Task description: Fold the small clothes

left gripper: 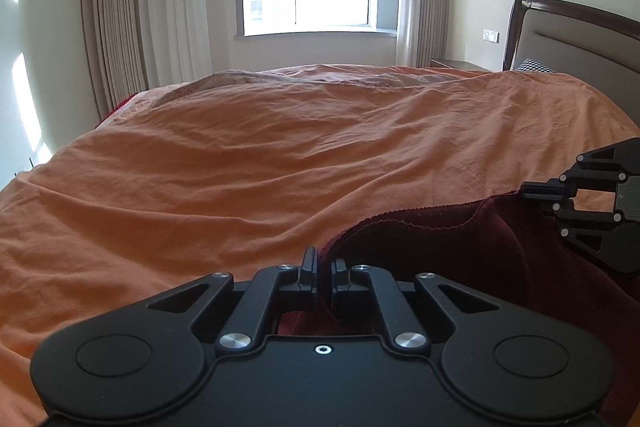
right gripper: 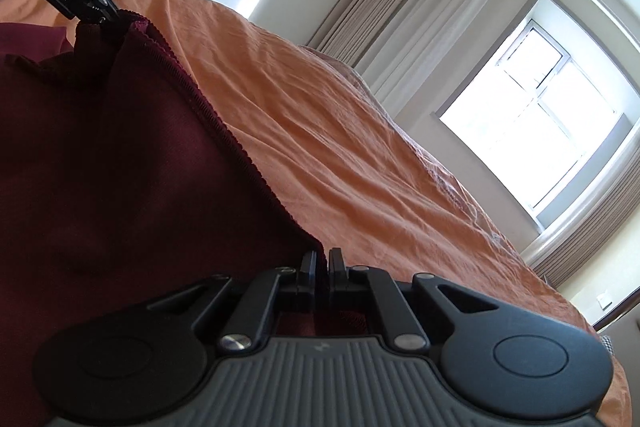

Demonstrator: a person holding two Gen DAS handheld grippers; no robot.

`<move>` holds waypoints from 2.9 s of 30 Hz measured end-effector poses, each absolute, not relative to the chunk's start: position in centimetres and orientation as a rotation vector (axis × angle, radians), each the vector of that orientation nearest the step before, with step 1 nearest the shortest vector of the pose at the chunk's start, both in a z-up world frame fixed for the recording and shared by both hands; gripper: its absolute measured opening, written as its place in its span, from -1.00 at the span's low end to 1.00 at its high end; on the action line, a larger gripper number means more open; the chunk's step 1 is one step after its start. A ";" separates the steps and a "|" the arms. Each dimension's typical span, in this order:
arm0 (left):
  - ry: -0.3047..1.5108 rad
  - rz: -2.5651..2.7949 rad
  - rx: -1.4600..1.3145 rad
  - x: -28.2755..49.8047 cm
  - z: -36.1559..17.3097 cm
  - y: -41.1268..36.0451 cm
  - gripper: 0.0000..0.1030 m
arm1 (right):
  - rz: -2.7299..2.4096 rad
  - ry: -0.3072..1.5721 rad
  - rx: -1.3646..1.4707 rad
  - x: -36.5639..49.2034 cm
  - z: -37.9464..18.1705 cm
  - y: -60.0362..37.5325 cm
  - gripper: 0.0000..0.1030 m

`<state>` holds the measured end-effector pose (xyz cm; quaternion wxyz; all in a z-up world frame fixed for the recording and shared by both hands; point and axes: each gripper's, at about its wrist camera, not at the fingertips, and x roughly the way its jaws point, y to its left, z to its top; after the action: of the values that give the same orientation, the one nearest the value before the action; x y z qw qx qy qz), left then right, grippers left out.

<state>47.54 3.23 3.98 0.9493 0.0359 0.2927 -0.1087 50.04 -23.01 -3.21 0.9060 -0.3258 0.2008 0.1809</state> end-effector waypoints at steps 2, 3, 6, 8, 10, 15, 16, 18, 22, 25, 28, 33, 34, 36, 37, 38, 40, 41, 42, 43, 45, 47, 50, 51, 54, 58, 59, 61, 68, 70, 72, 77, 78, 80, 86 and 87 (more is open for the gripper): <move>0.615 -0.212 0.054 48.0 3.7 3.4 -0.65 | 0.360 0.420 -0.645 51.1 -2.8 -23.3 -0.29; 0.625 -0.205 0.046 48.3 3.5 3.5 -0.59 | 0.352 0.418 -0.626 51.2 -2.7 -23.7 -0.09; 0.642 -0.202 0.013 48.3 3.6 3.9 -0.05 | 0.345 0.427 -0.545 50.5 -1.3 -25.2 0.35; 0.643 -0.201 -0.014 48.3 3.8 4.3 0.41 | 0.327 0.439 -0.496 50.6 -0.6 -26.3 0.58; 0.650 -0.214 -0.043 48.2 4.1 4.7 0.62 | 0.312 0.441 -0.451 49.8 0.1 -27.5 0.78; 0.654 -0.214 -0.039 47.1 4.5 5.4 0.88 | 0.296 0.442 -0.300 46.2 1.2 -31.1 0.97; 0.653 -0.221 -0.021 46.7 4.4 5.4 0.90 | 0.300 0.445 -0.267 45.3 1.2 -31.8 0.97; 0.670 -0.231 0.027 46.0 3.9 5.4 0.90 | 0.331 0.466 -0.205 43.7 0.9 -33.0 0.98; 0.720 -0.212 0.058 45.6 2.1 5.5 0.64 | 0.386 0.529 -0.059 40.8 0.1 -35.2 0.96; 0.753 -0.217 0.004 45.8 1.0 5.9 0.13 | 0.434 0.568 0.095 40.3 -0.6 -36.6 0.83; 0.801 -0.190 -0.020 46.2 0.4 6.1 -0.65 | 0.449 0.594 0.235 40.9 -1.2 -37.5 0.70; 0.741 -0.074 -0.057 45.6 1.1 6.6 -0.90 | 0.432 0.606 0.377 42.5 -1.7 -38.8 0.66; 0.726 -0.057 -0.075 45.4 1.4 6.9 -0.91 | 0.417 0.603 0.367 42.9 -1.7 -38.8 0.62; 0.727 -0.048 -0.116 45.5 1.5 7.5 -0.91 | 0.385 0.608 0.349 43.9 -1.8 -38.6 0.44; 0.741 -0.048 -0.135 45.7 1.4 7.7 -0.90 | 0.371 0.613 0.345 44.4 -1.8 -38.5 0.32; 0.755 -0.042 -0.145 45.8 1.1 7.9 -0.90 | 0.362 0.620 0.349 45.0 -2.0 -38.5 0.18; 0.772 -0.031 -0.159 46.0 0.5 8.1 -0.88 | 0.347 0.640 0.375 46.3 -2.4 -38.4 -0.09; 0.775 -0.027 -0.171 46.0 0.4 8.3 -0.87 | 0.340 0.646 0.378 46.8 -2.5 -38.3 -0.33; 0.776 -0.026 -0.183 46.0 0.2 8.4 -0.85 | 0.317 0.644 0.361 47.2 -2.5 -38.0 -0.55; 0.775 -0.026 -0.188 46.0 0.1 8.4 -0.85 | 0.266 0.628 0.320 47.3 -2.3 -37.6 -0.87; 0.770 -0.027 -0.177 45.8 0.2 8.4 -0.86 | 0.240 0.558 0.292 47.1 -1.6 -37.7 -0.89; 0.765 -0.028 -0.158 45.6 0.3 8.1 -0.87 | 0.195 0.534 0.276 47.1 -1.2 -37.8 -0.90; 0.762 -0.027 -0.148 45.7 0.4 8.0 -0.87 | 0.178 0.561 0.257 47.7 -1.6 -37.5 -0.90; 0.764 -0.026 -0.157 45.7 0.3 8.1 -0.87 | 0.177 0.573 0.249 47.8 -1.9 -37.4 -0.90; 0.768 -0.026 -0.190 45.7 0.1 8.5 -0.87 | 0.194 0.593 0.261 47.7 -2.6 -37.6 -0.89; 0.770 -0.034 -0.182 45.7 0.0 8.5 -0.81 | 0.186 0.612 0.271 47.1 -2.8 -38.5 -0.58; 0.772 -0.032 -0.181 45.6 0.1 8.6 -0.71 | 0.185 0.610 0.263 46.9 -2.7 -38.7 -0.46; 0.775 -0.029 -0.194 45.6 0.2 8.7 -0.60 | 0.182 0.602 0.238 46.3 -2.3 -38.9 -0.25; 0.740 -0.006 -0.180 43.5 1.6 8.9 0.39 | 0.231 0.551 0.161 41.4 -1.0 -38.9 0.53; 0.707 -0.006 -0.156 42.1 2.2 8.8 0.60 | 0.267 0.527 0.154 39.2 -0.9 -38.7 0.68; 0.669 -0.003 -0.128 40.1 2.8 8.6 0.80 | 0.302 0.500 0.159 36.9 -1.0 -38.6 0.74; 0.610 -0.040 -0.099 34.4 3.3 8.3 0.95 | 0.368 0.454 0.168 31.2 -1.9 -38.0 0.74; 0.602 -0.046 -0.097 33.3 3.2 8.1 0.96 | 0.378 0.443 0.168 30.2 -2.2 -37.8 0.74; 0.585 -0.051 -0.101 31.1 2.7 7.9 0.97 | 0.399 0.450 0.134 28.8 -2.9 -37.0 0.63; 0.571 -0.095 -0.044 28.1 1.2 6.9 0.70 | 0.412 0.454 0.069 28.0 -4.1 -34.8 0.13; 0.576 -0.099 -0.051 28.0 1.0 6.9 0.65 | 0.407 0.445 0.083 28.0 -4.0 -34.8 0.12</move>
<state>28.02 6.91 1.05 0.9573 -0.0252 0.2838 -0.0487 28.05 -34.80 -4.01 0.9540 0.0410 0.2190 0.2004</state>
